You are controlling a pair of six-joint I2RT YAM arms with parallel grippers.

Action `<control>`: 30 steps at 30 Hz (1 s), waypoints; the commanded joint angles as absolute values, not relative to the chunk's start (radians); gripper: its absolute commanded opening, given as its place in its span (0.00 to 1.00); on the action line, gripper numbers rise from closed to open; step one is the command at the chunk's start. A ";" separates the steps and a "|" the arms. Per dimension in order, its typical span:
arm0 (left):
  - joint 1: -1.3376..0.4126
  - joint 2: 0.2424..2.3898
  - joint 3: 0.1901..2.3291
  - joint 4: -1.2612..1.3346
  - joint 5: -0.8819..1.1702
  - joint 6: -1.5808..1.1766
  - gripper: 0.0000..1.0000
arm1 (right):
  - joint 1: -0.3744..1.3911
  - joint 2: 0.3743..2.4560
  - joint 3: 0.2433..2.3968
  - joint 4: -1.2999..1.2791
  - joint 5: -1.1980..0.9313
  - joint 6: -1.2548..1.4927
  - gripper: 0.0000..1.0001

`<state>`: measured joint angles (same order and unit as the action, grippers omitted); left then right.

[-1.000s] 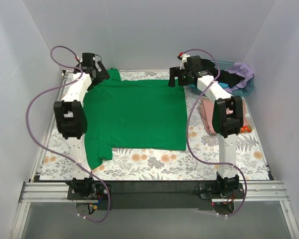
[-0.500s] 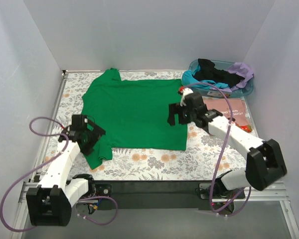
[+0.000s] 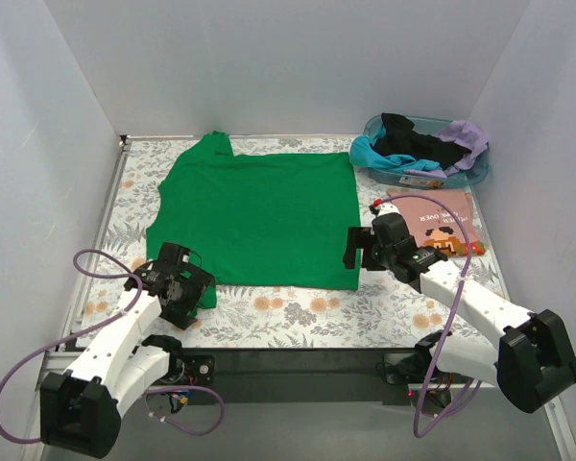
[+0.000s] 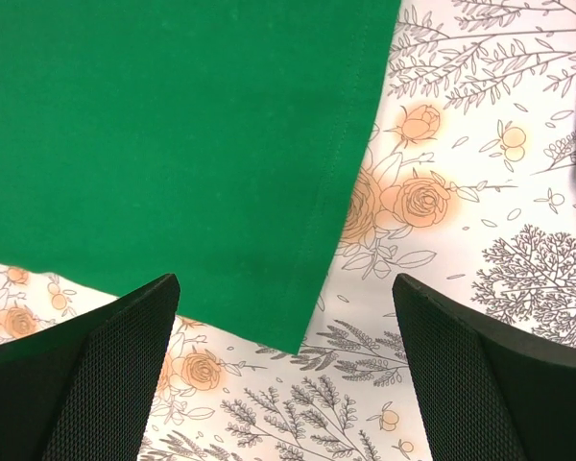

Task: Fold and stack the t-shirts
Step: Flatten the tshirt out

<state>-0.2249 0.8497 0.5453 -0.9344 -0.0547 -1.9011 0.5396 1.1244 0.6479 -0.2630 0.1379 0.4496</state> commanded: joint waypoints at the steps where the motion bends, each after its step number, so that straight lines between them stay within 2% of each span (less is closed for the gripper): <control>1: -0.232 0.902 0.523 -0.940 -0.147 -2.038 0.98 | 0.543 1.105 0.629 -0.230 0.175 0.469 0.98; 6: -0.232 0.910 0.503 -0.911 -0.241 -2.150 0.98 | 0.543 1.072 0.575 -0.230 0.163 0.469 0.98; 11: -0.230 0.981 0.448 -0.758 -0.216 -2.215 0.96 | 0.543 1.031 0.514 -0.224 0.150 0.457 0.98; 14: -0.232 1.022 0.462 -0.803 -0.247 -2.255 0.81 | 0.543 1.019 0.494 -0.222 0.130 0.468 0.98; 15: -0.232 1.032 0.481 -0.822 -0.261 -2.263 0.72 | 0.543 1.016 0.479 -0.224 0.127 0.471 0.98; 21: -0.232 0.977 0.492 -0.934 -0.307 -2.289 0.48 | 0.546 0.979 0.439 -0.230 0.084 0.506 0.98; 22: -0.232 0.951 0.488 -0.936 -0.307 -2.287 0.39 | 0.549 0.974 0.431 -0.232 0.081 0.509 0.99; 23: -0.232 0.942 0.486 -0.939 -0.307 -2.286 0.36 | 0.555 0.974 0.428 -0.233 0.080 0.514 0.98; 27: -0.232 0.917 0.488 -0.957 -0.331 -2.284 0.15 | 0.610 0.988 0.425 -0.238 0.089 0.535 0.98; 29: -0.230 0.919 0.495 -0.960 -0.345 -2.281 0.00 | 0.632 1.005 0.428 -0.232 0.116 0.545 0.98; 30: -0.230 0.922 0.495 -0.954 -0.354 -2.270 0.00 | 0.644 1.014 0.429 -0.230 0.127 0.554 0.98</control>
<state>-0.2287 0.9283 0.4881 -0.9329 -0.2874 -1.9934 0.6117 0.9936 0.4271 -0.2531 0.0986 0.5194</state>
